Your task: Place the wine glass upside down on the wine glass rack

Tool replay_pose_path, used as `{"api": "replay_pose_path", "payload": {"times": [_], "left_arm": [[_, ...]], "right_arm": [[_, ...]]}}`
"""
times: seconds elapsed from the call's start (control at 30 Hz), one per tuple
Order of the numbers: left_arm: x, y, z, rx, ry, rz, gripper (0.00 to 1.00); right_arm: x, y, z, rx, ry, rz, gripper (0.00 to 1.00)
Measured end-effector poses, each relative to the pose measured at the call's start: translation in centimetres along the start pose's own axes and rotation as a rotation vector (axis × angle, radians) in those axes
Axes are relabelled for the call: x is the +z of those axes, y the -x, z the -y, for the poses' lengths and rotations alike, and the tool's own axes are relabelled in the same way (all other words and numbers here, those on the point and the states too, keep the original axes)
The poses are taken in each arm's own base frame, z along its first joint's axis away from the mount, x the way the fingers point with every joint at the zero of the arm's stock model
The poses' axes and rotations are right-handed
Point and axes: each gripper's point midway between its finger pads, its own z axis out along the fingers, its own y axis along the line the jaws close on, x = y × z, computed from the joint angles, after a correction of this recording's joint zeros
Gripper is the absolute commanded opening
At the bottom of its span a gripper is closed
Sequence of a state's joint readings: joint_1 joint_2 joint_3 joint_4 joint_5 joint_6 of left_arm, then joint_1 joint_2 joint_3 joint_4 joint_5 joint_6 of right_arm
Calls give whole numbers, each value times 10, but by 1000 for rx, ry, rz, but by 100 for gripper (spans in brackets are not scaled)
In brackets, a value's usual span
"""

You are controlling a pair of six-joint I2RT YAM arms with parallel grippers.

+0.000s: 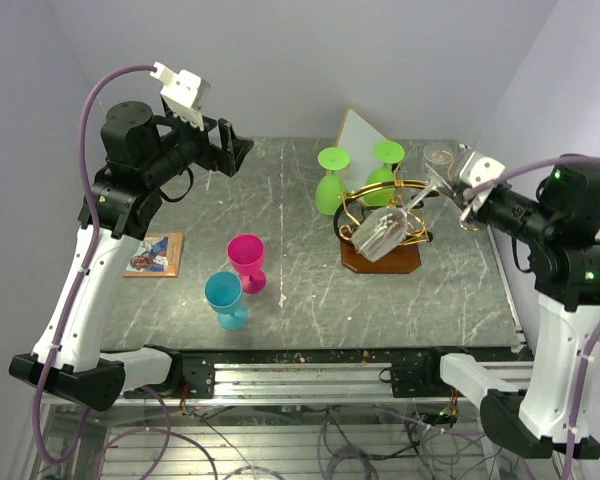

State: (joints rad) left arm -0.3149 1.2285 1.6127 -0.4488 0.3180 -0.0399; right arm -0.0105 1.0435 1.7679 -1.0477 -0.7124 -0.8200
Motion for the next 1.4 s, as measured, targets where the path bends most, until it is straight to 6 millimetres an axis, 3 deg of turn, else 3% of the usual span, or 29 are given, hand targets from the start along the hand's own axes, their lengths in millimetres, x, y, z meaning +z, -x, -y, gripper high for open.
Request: {"api": "replay_pose_path", "payload": {"times": [0.27,0.57,0.9,1.07,1.4], "left_arm": [[-1,-1,-6,27,19,-3,99],[2,-5,-13,27,34,-15,98],[7,-10,-15,30,32,-30,98],[7,-10,-16,37,33,-30,98],[7,-10,-17,46,35,-31,97]], "right_arm": [[-42,-16,-39,-76,9,-115,0],[-64,-65,-61,-74,-24,-320,0],[-54,-132,-40,-120,-39,-582,0],[-40,-144,-26,-167,-34,-624,0],[-18,-149,3,-244,-89,-652,0]]}}
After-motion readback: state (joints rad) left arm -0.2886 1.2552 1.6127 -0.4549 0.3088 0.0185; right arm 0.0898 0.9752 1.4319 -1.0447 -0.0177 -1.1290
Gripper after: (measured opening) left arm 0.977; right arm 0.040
